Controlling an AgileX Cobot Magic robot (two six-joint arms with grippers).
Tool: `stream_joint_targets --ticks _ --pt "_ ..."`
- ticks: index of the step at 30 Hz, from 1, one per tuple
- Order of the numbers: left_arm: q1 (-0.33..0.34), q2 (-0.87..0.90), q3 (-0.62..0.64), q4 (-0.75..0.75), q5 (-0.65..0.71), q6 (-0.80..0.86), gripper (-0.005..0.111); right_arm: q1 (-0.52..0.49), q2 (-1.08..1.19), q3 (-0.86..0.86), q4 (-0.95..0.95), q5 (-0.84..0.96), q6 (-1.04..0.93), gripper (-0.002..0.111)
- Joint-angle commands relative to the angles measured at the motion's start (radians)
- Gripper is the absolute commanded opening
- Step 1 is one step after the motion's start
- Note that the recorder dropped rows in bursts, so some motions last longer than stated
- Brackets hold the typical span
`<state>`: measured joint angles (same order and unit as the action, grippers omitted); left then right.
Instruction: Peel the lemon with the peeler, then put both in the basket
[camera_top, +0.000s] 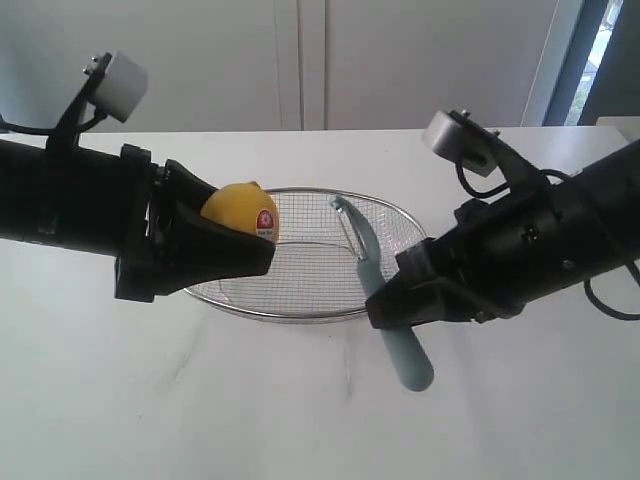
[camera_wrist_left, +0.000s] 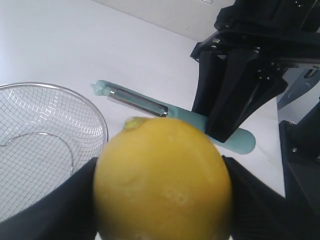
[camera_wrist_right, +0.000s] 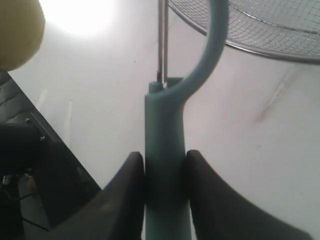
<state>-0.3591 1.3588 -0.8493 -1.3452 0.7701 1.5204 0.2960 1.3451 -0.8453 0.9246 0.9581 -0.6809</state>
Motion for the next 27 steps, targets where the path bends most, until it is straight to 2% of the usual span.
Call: stream_joint_targets --ticks 1,27 --pt "-0.002 -0.004 -0.001 -0.039 0.034 0.051 0.000 -0.009 0.001 -0.002 0.029 0.009 -0.020 0.000" --pt "-0.002 -0.004 -0.001 -0.061 0.057 0.081 0.000 0.013 0.068 -0.002 0.254 0.132 -0.212 0.000"
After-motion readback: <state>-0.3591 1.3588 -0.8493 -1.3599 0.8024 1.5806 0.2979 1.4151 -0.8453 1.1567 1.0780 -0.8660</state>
